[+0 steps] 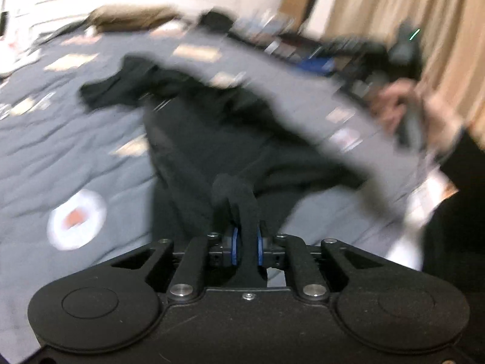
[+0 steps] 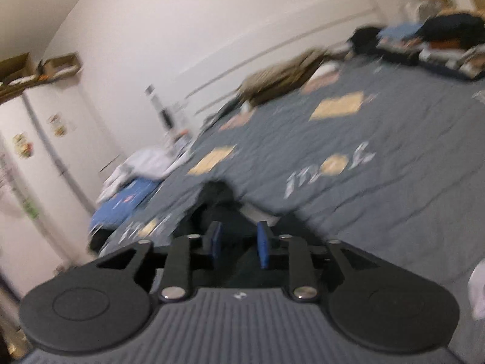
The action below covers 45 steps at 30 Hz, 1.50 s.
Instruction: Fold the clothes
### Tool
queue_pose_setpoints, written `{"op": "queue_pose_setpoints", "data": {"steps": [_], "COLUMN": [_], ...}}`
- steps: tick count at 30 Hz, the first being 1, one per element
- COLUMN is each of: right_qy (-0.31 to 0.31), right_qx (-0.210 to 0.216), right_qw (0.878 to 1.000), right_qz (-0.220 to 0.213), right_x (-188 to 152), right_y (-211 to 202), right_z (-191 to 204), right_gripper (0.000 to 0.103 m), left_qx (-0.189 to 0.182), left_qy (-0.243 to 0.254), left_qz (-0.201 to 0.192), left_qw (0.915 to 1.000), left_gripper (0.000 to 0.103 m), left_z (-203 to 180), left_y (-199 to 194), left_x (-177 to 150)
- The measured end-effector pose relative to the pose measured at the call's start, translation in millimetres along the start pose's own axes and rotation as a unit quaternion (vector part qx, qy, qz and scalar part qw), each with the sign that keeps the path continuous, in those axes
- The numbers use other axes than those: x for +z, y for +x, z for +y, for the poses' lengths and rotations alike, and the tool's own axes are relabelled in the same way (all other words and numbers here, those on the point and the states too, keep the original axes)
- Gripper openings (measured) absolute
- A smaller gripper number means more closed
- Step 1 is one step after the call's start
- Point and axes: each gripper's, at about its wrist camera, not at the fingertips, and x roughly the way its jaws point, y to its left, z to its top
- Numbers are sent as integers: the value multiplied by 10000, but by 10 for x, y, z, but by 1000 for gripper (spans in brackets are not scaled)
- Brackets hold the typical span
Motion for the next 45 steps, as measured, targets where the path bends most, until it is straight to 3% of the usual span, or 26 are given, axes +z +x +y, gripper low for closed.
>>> {"op": "queue_pose_setpoints", "data": {"steps": [4,7,12,18,19,21,23,26,30,34,45], "right_qy": [127,187,1101,1564,1552,1521,1464,1361,1346,1155,1104], "right_qx": [642,1025,1241,996,991,1010,973,884,855,795,651], "right_qw": [9958,9887,9735,9628,9624,9619,9628,9650,9661,9682,9756], "right_qz": [645,1078,1571,1964,1997,2036,2051,2061,2033,2071,1784], "right_x": [-157,-396,-804,-1014,-1050,-1137,-1187,-1243,-1315,-1433,-1621], "right_y": [-136,-294,-348,-101,-78,-66,-80,-115,-149,-120,-70], "right_z": [179,292,128,46,74,150,186,215,295,451,557], "right_gripper": [36,45,50,51,51,51,52,53,55,57,57], "left_qx": [-413,-425,-73,549,593,668,636,566,638,843,945], "left_qy": [-81,146,655,1458,1511,1611,1668,1529,1072,703,565], "left_qz": [-374,-317,-144,183,270,431,388,246,-55,-200,-281], "left_qw": [9984,9985,9977,9876,9864,9837,9832,9863,9922,9938,9935], "left_gripper": [11,11,11,13,17,41,56,63,70,70,70], "left_z": [-268,-451,-668,-906,-918,-940,-945,-896,-737,-538,-444], "left_y": [14,152,295,418,417,407,296,89,-149,-263,-412], "left_x": [33,34,-38,-230,-255,-305,-354,-388,-359,-295,-321]}}
